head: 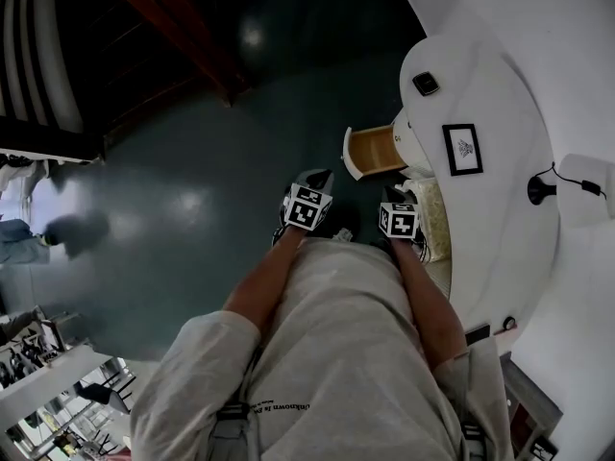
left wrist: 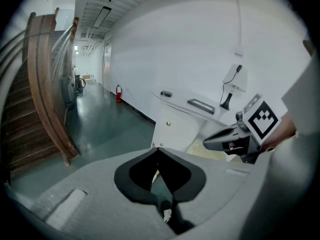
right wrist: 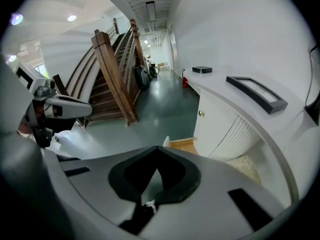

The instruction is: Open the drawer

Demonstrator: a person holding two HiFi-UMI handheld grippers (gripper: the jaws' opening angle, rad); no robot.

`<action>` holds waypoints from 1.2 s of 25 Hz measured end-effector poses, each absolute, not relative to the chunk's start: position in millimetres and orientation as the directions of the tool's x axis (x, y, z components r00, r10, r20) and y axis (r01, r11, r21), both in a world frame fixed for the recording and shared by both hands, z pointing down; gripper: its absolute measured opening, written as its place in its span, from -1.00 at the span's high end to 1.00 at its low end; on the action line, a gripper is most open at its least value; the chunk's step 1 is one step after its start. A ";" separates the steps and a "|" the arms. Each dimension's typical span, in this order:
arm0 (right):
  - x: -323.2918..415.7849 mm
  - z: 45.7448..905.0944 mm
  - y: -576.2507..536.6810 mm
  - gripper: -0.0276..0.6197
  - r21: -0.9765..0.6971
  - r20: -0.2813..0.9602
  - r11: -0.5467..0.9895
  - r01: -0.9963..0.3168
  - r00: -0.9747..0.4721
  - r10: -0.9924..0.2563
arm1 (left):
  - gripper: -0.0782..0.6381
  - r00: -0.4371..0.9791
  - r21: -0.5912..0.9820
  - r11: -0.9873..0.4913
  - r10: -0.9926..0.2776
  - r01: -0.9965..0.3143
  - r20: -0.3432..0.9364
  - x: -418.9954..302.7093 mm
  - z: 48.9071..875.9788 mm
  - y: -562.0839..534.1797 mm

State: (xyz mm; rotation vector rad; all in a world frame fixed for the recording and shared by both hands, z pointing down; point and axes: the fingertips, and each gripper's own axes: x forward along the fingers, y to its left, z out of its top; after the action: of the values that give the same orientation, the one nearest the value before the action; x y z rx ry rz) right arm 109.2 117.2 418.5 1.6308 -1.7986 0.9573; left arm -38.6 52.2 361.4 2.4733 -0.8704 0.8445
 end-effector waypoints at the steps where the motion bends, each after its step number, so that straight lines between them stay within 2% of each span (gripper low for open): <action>1: 108.3 418.1 117.7 0.87 -0.151 0.777 0.027 -0.988 -0.135 -0.615 | 0.75 0.627 0.155 -0.733 -0.429 -0.662 0.650 -38.3 360.4 52.1; 10: 126.3 421.7 130.5 0.87 -0.166 0.787 -0.065 -0.984 -0.092 -0.611 | 0.75 0.630 0.161 -0.752 -0.391 -0.639 0.671 -28.8 367.2 56.0; 30: 126.9 422.4 134.2 0.87 -0.190 0.772 -0.058 -0.980 -0.113 -0.626 | 0.75 0.633 0.145 -0.803 -0.328 -0.578 0.701 -13.0 377.7 68.2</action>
State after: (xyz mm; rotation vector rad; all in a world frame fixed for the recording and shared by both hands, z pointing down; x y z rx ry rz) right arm 126.9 134.2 422.4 1.7085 -1.7674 1.0299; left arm -13.0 68.2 377.7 2.4995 -0.7224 0.9700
